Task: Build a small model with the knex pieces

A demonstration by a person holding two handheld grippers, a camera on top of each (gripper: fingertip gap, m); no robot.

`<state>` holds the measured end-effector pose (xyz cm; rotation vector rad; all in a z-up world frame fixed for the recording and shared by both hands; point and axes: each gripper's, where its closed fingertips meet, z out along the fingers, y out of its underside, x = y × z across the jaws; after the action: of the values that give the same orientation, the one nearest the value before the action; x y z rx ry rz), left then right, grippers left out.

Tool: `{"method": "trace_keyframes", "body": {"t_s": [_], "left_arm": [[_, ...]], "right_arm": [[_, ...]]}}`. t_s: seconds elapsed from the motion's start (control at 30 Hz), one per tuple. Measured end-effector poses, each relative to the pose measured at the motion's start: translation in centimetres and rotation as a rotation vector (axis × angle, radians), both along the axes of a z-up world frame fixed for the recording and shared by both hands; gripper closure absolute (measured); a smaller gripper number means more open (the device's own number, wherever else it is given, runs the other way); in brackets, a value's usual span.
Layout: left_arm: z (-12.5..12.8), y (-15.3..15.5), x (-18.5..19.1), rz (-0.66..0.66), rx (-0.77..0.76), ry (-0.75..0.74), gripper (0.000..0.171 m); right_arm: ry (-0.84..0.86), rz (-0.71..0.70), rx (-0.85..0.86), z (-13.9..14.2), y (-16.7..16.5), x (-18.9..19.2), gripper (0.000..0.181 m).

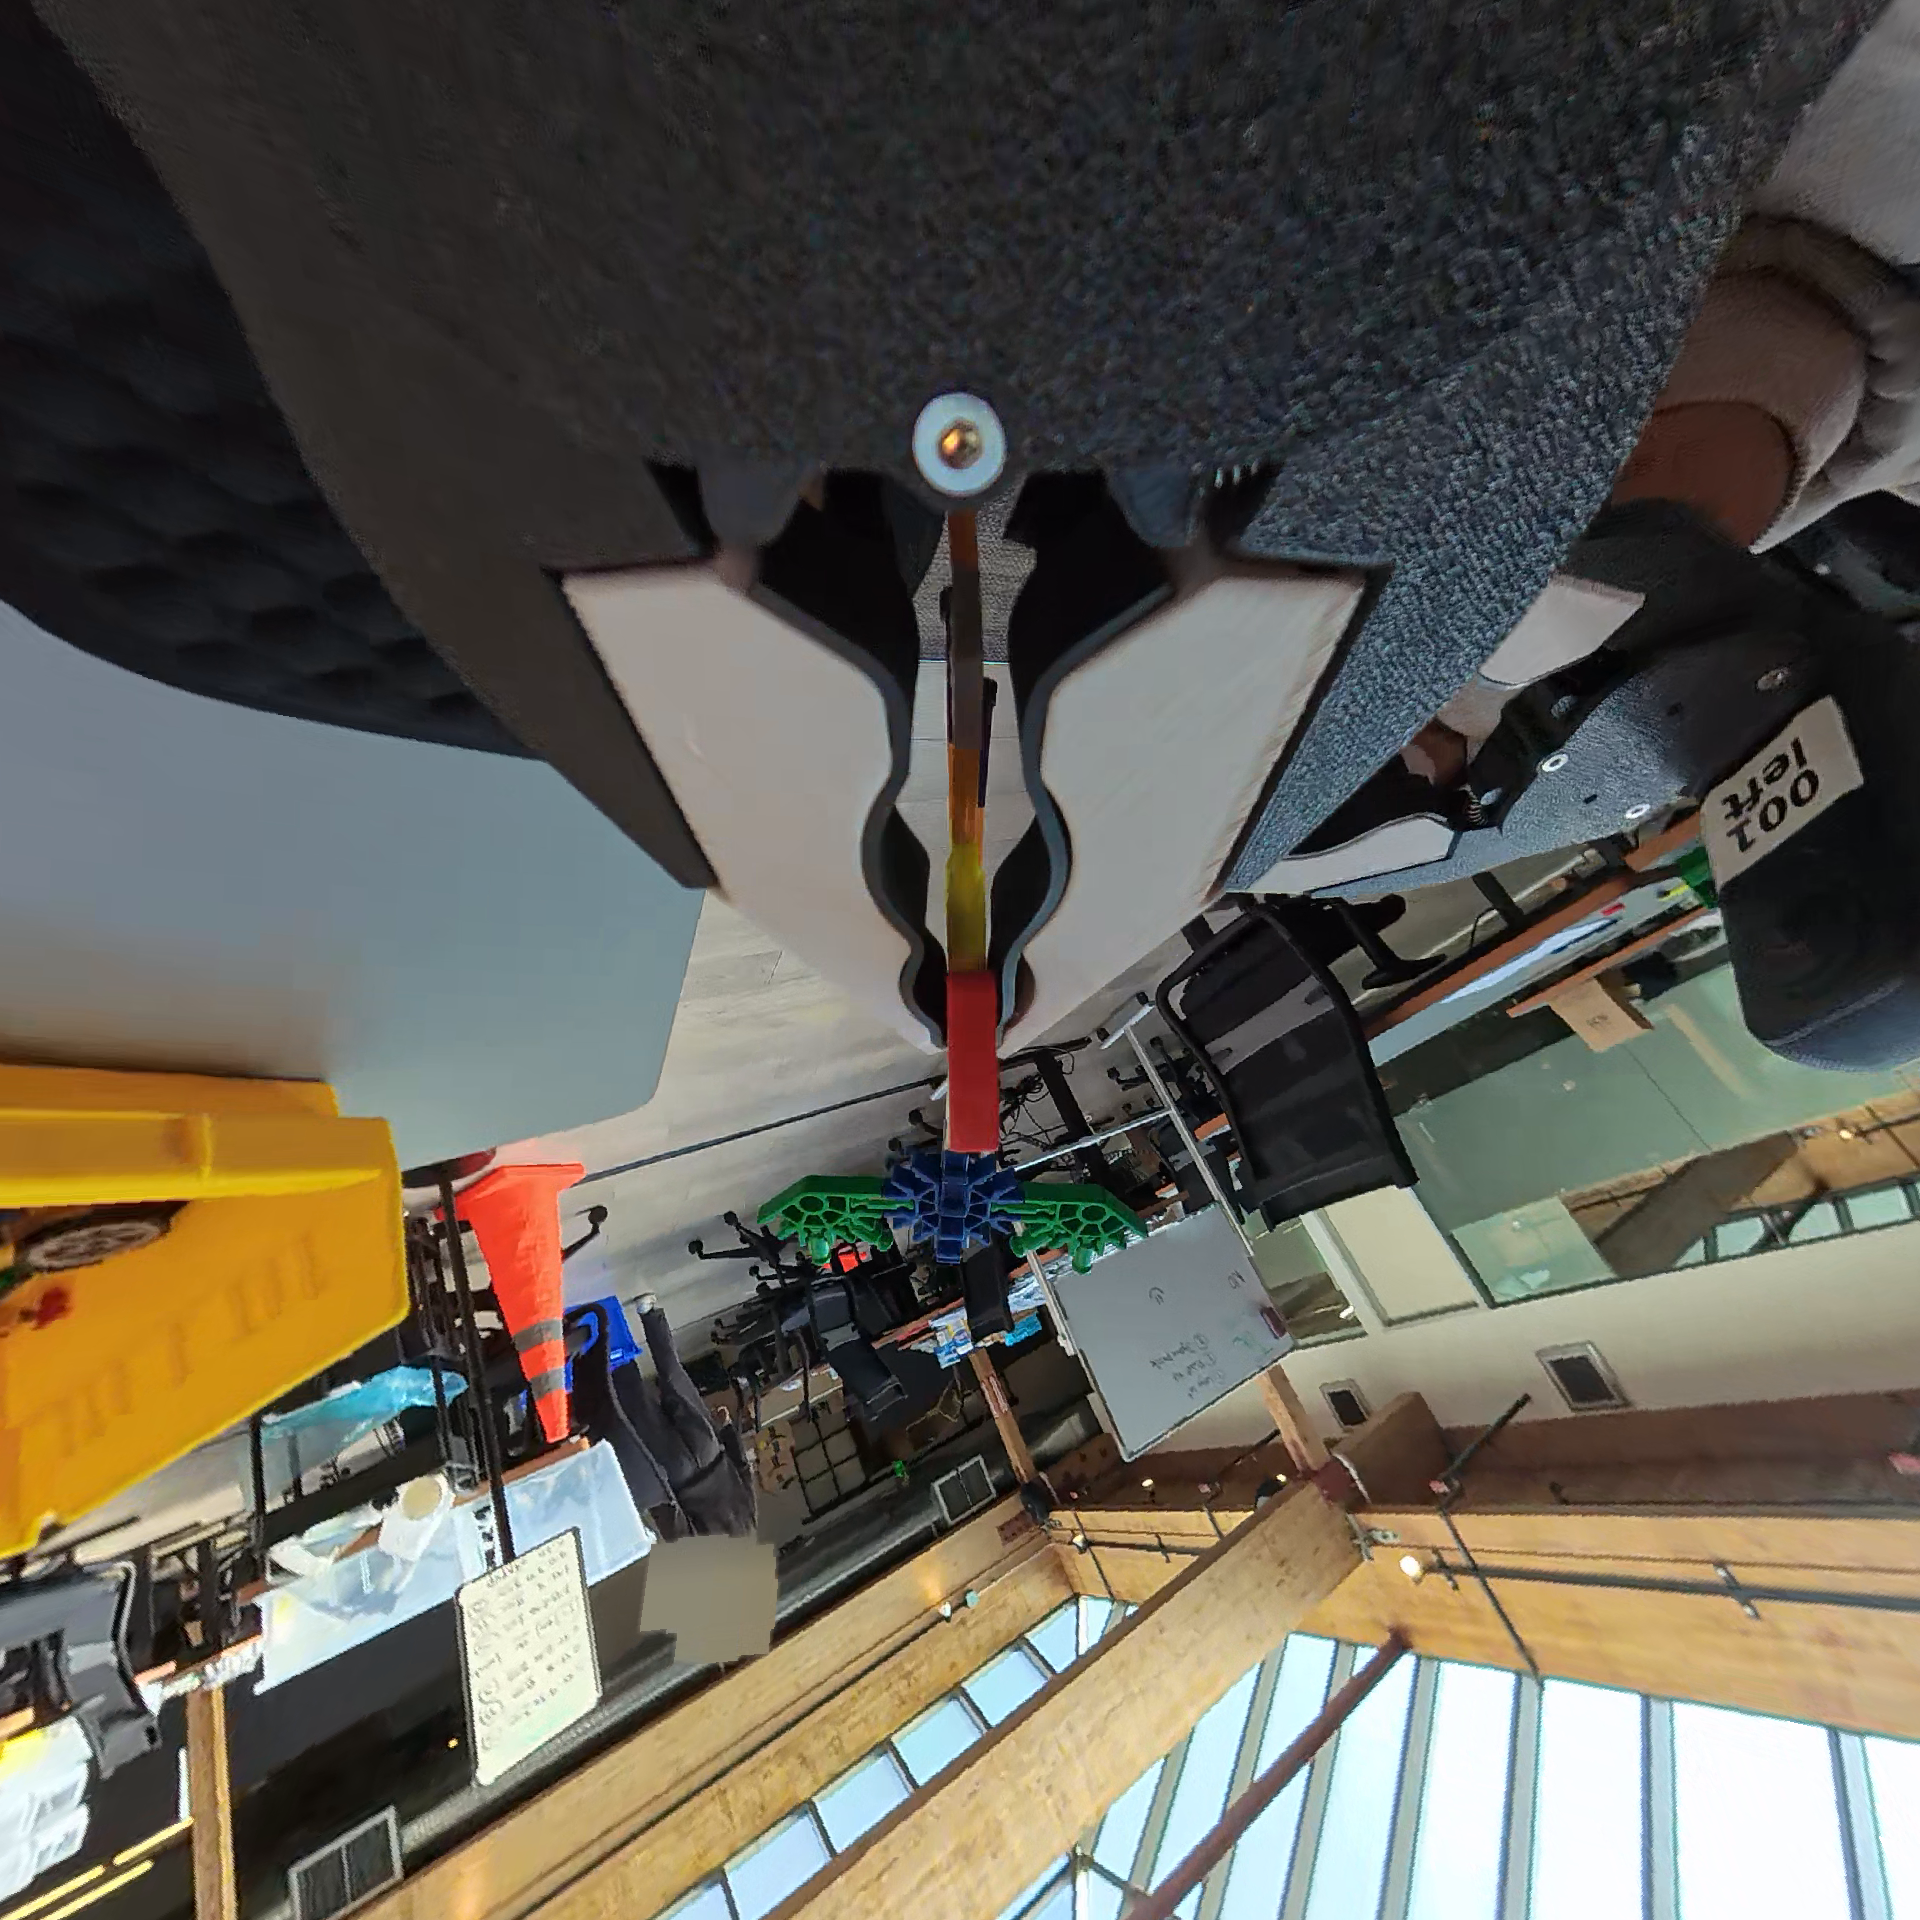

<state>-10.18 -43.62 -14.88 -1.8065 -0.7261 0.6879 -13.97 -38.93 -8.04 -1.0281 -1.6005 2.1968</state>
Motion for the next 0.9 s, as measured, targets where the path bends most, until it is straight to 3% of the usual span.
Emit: {"method": "trace_keyframes", "body": {"t_s": [0.2,0.57,0.73,0.9], "left_arm": [[0.3,0.3,-0.1,-0.009,0.0,0.009,0.075],[0.4,1.7,-0.4,-0.061,-0.005,0.02,0.075],[1.0,4.1,-0.6,-0.141,0.001,0.052,0.075],[2.1,8.7,-0.3,-0.293,0.042,0.075,0.075]], "right_arm": [[0.197,0.037,0.2,0.3,-1.2,0.5,0.177],[0.314,0.003,0.282,0.8,-0.3,0.7,0.177],[0.289,-0.075,0.269,1.2,2.6,1.7,0.177],[0.213,-0.249,0.226,2.1,9.3,4.3,0.177]]}}
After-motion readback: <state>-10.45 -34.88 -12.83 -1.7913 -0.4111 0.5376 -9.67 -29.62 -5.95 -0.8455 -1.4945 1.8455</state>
